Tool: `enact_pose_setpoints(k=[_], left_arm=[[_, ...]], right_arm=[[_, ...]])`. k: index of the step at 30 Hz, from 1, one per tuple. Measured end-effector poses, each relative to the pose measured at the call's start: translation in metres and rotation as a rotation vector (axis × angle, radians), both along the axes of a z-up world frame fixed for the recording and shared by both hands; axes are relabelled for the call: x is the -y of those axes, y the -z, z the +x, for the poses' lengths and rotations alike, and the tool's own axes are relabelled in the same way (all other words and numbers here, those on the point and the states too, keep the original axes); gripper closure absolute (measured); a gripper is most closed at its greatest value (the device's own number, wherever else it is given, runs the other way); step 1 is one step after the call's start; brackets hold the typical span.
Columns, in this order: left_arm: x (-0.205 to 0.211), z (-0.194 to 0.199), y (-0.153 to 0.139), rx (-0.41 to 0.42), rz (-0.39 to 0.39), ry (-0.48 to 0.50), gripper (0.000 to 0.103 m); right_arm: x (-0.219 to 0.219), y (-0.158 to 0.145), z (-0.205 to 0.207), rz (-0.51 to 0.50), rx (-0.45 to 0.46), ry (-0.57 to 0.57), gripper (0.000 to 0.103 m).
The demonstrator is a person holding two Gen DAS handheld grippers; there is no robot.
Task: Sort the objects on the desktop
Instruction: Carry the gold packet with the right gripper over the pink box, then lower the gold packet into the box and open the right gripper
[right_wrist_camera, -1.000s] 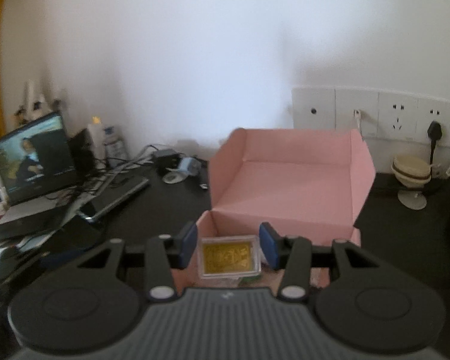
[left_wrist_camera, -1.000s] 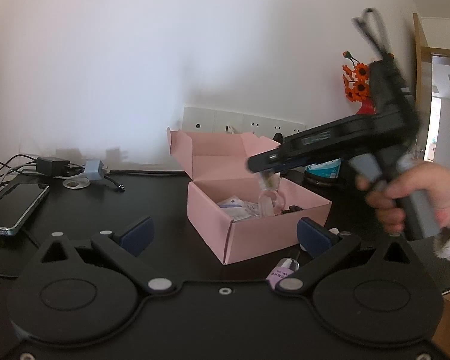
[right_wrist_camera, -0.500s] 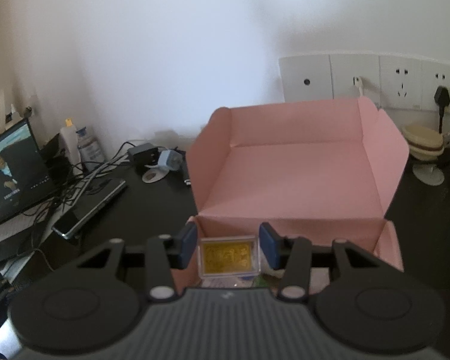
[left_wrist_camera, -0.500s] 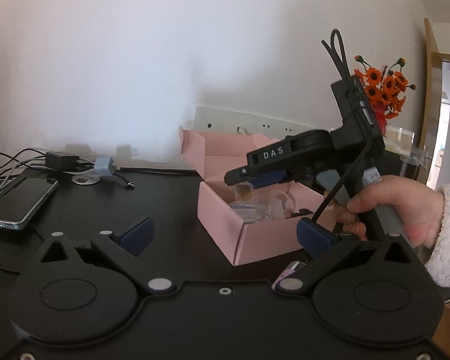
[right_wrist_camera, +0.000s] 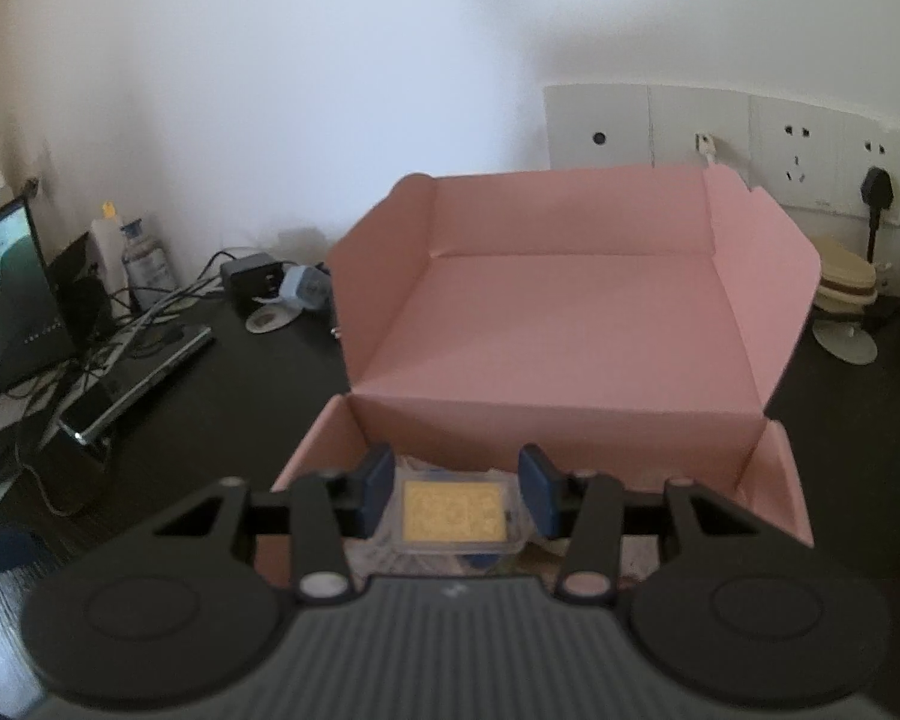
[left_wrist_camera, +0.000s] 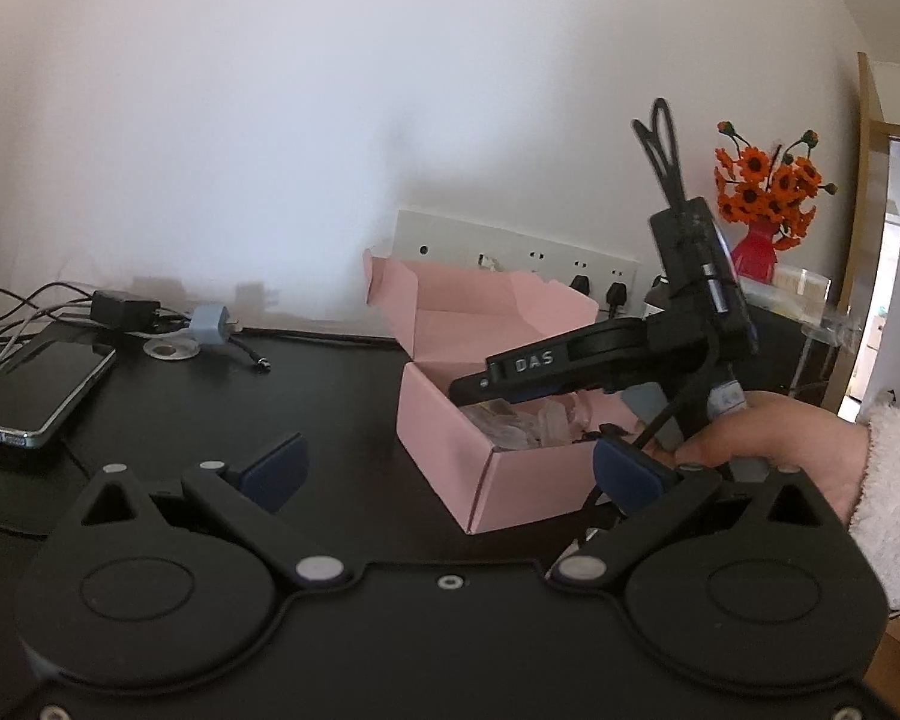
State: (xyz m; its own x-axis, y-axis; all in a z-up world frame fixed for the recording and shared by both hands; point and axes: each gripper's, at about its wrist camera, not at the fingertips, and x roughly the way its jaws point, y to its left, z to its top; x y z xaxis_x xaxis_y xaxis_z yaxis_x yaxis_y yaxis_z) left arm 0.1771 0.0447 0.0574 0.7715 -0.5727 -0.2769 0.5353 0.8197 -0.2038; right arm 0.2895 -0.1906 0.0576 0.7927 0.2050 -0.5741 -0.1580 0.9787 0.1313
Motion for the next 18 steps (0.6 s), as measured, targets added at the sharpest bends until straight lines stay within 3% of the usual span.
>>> enact_pose_setpoints(k=[18], left_arm=[[-0.001, 0.002, 0.001, -0.017, -0.011, 0.004, 0.000]], right_arm=[[-0.013, 0.003, 0.006, -0.052, -0.008, -0.030, 0.057]])
